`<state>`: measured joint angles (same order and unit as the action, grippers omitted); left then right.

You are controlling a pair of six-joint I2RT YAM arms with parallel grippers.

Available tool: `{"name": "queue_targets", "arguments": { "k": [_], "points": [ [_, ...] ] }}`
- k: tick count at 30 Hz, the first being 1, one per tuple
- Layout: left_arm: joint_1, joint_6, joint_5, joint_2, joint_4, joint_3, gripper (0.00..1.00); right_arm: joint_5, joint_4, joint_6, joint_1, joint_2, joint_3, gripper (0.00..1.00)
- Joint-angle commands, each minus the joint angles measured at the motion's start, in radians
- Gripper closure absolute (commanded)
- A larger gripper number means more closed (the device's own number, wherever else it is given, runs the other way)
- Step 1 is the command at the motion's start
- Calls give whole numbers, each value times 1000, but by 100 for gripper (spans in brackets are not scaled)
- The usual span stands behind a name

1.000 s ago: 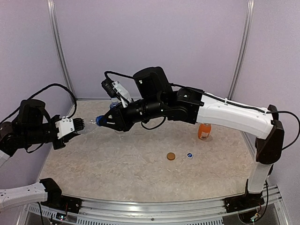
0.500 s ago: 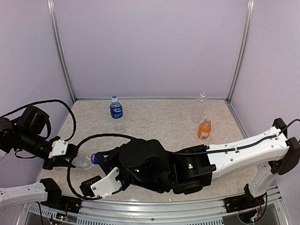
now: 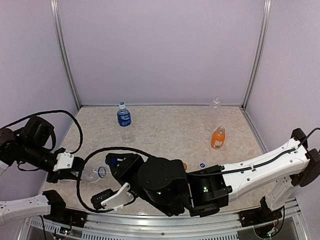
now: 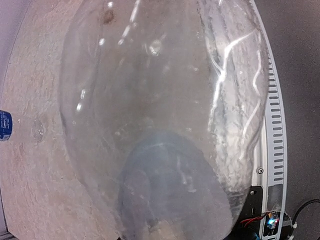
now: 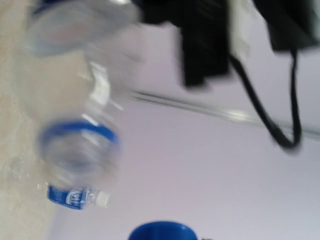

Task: Unscrew the bottle caps

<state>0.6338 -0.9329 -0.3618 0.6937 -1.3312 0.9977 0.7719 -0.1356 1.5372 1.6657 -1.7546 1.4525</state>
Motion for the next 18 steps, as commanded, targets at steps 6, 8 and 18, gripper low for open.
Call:
{"name": "queue_targets", "arguments": {
  "k": [6,8,18],
  "points": [
    [-5,65,63,-30,148,-43,85,-82,308,-1195,-361,211,-28,100],
    [-10,82,71,-36,172,-49,84,-178,524,-1535,-502,196,4,100],
    [-19,105,70,-41,195,-50,84,-604,895,-1937,-868,-64,-8,100]
  ]
}}
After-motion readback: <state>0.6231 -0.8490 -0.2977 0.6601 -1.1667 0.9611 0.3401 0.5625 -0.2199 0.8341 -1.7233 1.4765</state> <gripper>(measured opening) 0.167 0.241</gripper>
